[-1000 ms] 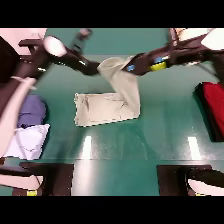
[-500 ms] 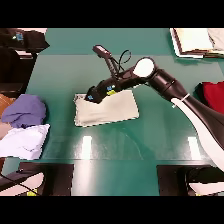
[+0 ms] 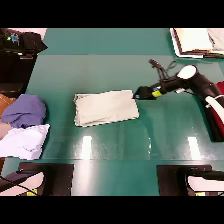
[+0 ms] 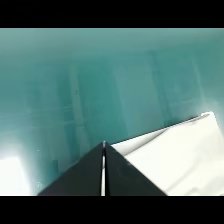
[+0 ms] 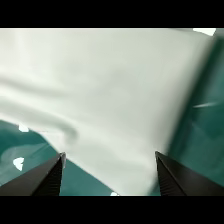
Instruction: Fold the shirts.
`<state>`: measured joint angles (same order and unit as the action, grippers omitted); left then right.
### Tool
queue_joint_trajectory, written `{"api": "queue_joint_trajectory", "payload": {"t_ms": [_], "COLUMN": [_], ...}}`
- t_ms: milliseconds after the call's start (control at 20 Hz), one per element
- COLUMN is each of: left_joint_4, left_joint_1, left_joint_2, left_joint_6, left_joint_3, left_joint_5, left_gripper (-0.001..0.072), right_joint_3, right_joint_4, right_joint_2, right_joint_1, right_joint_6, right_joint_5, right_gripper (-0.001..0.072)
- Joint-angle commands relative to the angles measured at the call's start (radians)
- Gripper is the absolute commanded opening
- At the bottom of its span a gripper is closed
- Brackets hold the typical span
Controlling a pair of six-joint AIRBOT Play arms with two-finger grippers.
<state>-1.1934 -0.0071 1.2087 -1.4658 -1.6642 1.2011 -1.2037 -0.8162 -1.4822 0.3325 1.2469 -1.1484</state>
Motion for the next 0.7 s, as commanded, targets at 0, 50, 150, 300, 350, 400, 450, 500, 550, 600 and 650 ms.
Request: {"api": "queue_joint_trajectory", "payload": {"t_ms": [0,50,150,300,350,400,450,500,550,600,650], "left_joint_4": [0.027,0.028,0.027,0.027,0.027,0.03,0.03,0.03,0.033,0.05,0.072], "left_joint_1": [-0.011,-0.017,-0.035,-0.064,-0.068,-0.068,-0.068,-0.068,-0.068,-0.068,-0.068], "left_joint_2": [0.012,0.014,0.03,0.047,0.048,0.048,0.048,0.048,0.048,0.048,0.048], "left_joint_6": [0.007,0.007,0.007,0.008,0.008,0.007,0.008,0.007,0.007,0.007,0.007], "left_joint_3": [0.005,0.012,0.014,0.014,0.014,0.014,0.014,0.014,0.014,0.014,0.014], "left_joint_5": [-0.003,-0.01,-0.012,-0.012,-0.012,-0.012,-0.012,-0.009,-0.004,-0.005,-0.017], "left_gripper": [0.0027,0.0027,0.0027,0.0027,0.0028,0.0027,0.0027,0.0027,0.0027,0.0027,0.0026], "right_joint_3": [0.097,0.092,0.066,-0.008,-0.033,-0.064,-0.091,-0.122,-0.145,-0.165,-0.184], "right_joint_4": [0.089,0.118,0.162,0.215,0.232,0.237,0.245,0.246,0.245,0.244,0.24], "right_joint_2": [-0.04,-0.07,-0.134,-0.238,-0.272,-0.308,-0.338,-0.366,-0.382,-0.388,-0.386], "right_joint_1": [-0.126,-0.123,-0.09,-0.003,0.024,0.051,0.072,0.093,0.108,0.118,0.119], "right_joint_6": [0.007,-0.005,-0.024,-0.024,-0.024,-0.024,-0.024,-0.024,-0.025,-0.028,-0.053], "right_joint_5": [0.004,0.005,0.003,-0.002,-0.005,-0.01,-0.023,-0.036,-0.042,-0.04,-0.039], "right_gripper": [0.0646,0.0644,0.0641,0.0588,0.0588,0.0574,0.054,0.0449,0.0327,0.017,0.0061]}}
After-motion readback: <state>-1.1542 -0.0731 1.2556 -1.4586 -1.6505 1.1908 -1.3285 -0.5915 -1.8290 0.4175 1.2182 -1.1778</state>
